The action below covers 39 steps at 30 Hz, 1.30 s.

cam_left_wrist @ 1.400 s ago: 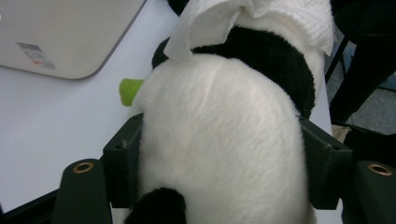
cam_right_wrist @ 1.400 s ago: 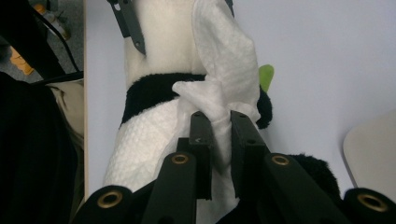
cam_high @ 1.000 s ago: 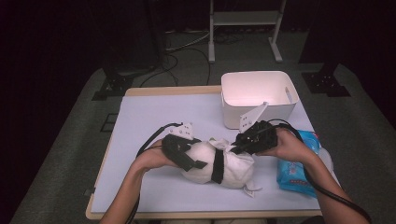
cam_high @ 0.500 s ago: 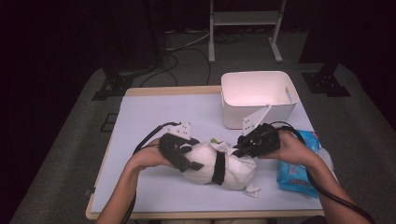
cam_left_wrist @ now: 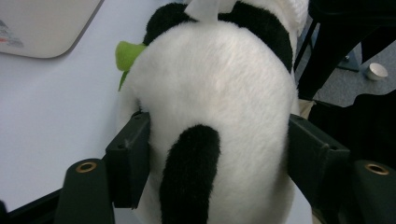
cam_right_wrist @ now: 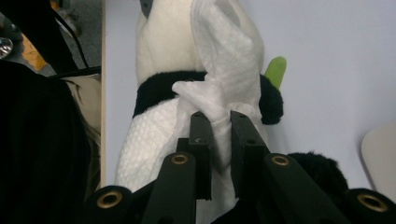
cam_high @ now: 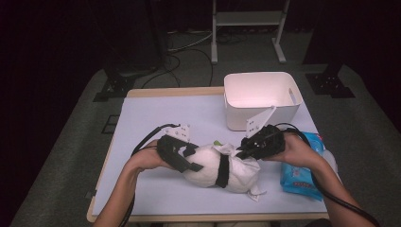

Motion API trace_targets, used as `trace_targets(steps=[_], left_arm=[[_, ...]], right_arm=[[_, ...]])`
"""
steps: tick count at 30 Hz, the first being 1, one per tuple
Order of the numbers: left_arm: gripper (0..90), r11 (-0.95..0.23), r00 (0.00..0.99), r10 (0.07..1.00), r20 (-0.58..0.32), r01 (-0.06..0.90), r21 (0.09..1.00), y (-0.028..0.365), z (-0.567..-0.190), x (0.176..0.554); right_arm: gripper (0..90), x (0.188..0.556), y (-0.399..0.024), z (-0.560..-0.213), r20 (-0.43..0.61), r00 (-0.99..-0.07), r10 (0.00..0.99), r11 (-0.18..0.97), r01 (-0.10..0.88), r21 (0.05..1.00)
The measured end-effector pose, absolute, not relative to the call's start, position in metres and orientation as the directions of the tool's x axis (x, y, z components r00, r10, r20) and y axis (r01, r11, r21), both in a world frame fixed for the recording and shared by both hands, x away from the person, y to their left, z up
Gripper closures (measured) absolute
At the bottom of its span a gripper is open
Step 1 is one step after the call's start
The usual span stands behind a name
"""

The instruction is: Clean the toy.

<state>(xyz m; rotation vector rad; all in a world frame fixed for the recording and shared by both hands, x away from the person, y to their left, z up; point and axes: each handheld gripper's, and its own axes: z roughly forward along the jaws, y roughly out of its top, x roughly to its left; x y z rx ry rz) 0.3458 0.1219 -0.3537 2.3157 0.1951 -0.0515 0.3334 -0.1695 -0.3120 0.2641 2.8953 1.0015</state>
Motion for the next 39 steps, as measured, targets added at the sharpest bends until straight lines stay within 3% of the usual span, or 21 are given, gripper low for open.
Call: trace_targets(steps=[9, 15, 31, 35, 39], left_arm=[[29.8, -0.672, 0.986, 0.135, -0.095, 0.162, 0.723, 0.122, -0.353, 0.345], [28.8, -0.662, 0.984, 0.145, -0.105, 0.175, 0.729, 0.125, -0.356, 0.345], [30.0, -0.672, 0.989, 0.122, -0.084, 0.145, 0.727, 0.118, -0.350, 0.342], [30.0, -0.680, 0.990, 0.120, -0.080, 0.141, 0.719, 0.118, -0.350, 0.341], [30.0, -0.677, 0.989, 0.124, -0.085, 0.147, 0.721, 0.119, -0.351, 0.341]], right_arm=[[78.5, 0.338, -0.142, -0.307, -0.040, -0.988, 0.148, 0.790, 0.094, 0.605], [70.2, 0.338, -0.141, -0.307, -0.051, -0.991, 0.122, 0.763, 0.061, 0.644], [66.6, 0.336, -0.111, -0.305, -0.110, -0.992, 0.057, 0.746, -0.031, 0.665], [68.5, 0.336, -0.107, -0.306, -0.103, -0.993, 0.052, 0.746, -0.030, 0.665], [77.8, 0.335, -0.106, -0.307, -0.091, -0.994, 0.054, 0.753, -0.020, 0.658]])
